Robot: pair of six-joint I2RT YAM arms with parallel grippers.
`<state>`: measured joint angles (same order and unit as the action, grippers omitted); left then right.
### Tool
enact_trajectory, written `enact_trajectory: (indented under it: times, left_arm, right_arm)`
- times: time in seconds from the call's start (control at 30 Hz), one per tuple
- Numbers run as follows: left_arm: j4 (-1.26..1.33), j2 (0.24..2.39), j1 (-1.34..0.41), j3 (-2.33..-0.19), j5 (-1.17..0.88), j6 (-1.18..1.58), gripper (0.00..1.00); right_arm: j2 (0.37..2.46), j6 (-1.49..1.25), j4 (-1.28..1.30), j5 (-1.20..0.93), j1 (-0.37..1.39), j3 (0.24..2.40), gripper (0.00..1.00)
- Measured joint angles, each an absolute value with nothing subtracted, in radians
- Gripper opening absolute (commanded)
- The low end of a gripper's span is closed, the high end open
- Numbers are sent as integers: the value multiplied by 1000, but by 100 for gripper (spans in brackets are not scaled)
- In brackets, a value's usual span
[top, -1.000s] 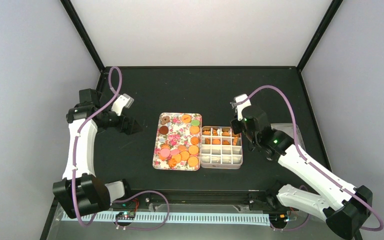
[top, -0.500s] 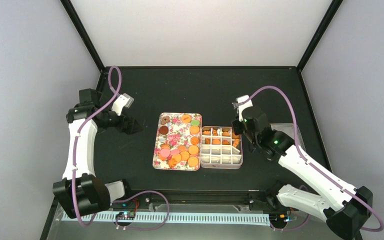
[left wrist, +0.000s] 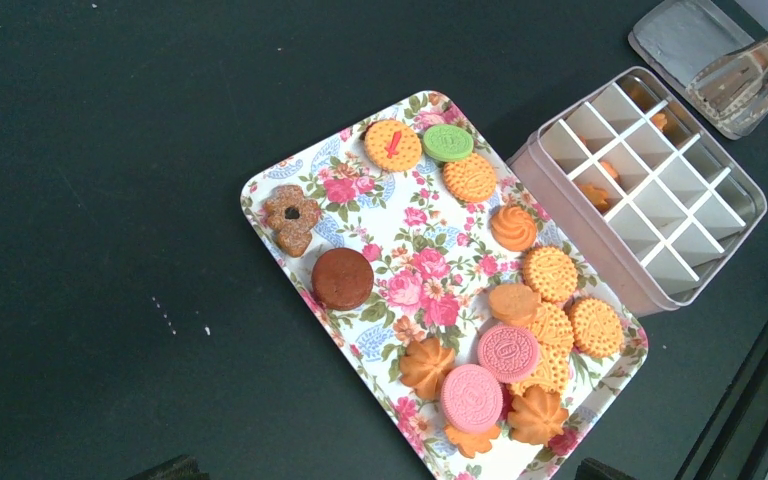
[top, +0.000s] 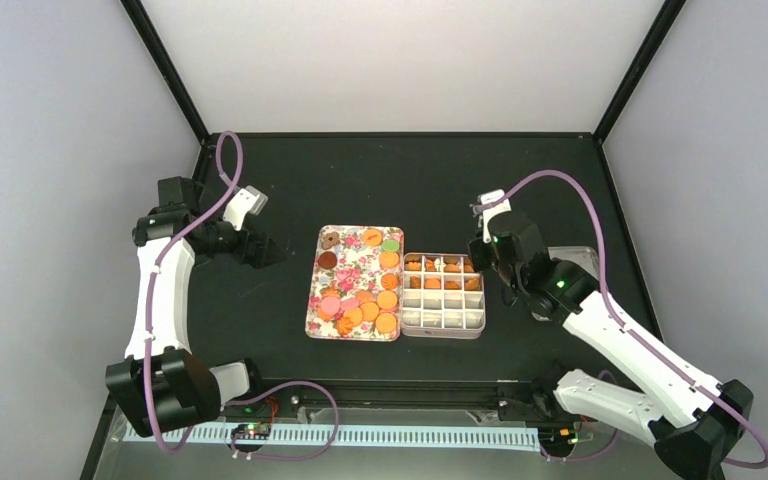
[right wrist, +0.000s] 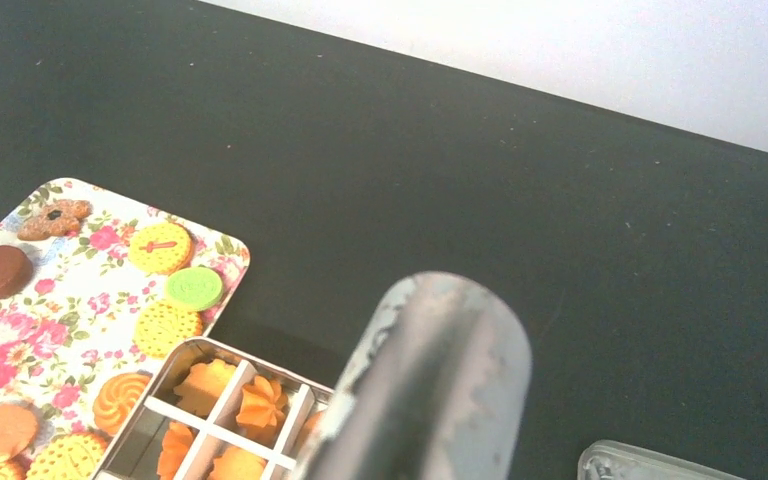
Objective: Pack the cookies
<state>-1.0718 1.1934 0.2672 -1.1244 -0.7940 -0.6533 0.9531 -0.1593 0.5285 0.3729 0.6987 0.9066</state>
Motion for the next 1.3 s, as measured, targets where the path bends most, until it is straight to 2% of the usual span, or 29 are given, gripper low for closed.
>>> enact_trajectory:
  times: [0.33, 0.6, 0.97, 1.1, 1.3]
  left_arm:
    - [-1072, 1193, 267, -1124, -793, -654, 99]
    - [-1073, 1208, 267, -1124, -783, -653, 99]
    - [-1077, 1214, 267, -1125, -754, -653, 99]
    - [-1077, 1214, 267, -1125, -750, -653, 99]
    - [-1078, 1213, 267, -1125, -748, -653, 99]
  right_arm:
    - [983, -182, 519, 335, 699, 911, 2]
    - [998, -151, 434, 215, 724, 1015, 5]
    - [1346, -118, 208, 73, 976, 1089, 11]
    - [1437, -126, 148, 19, 993, 1089, 20]
    - [1509, -137, 68, -24, 993, 1096, 25]
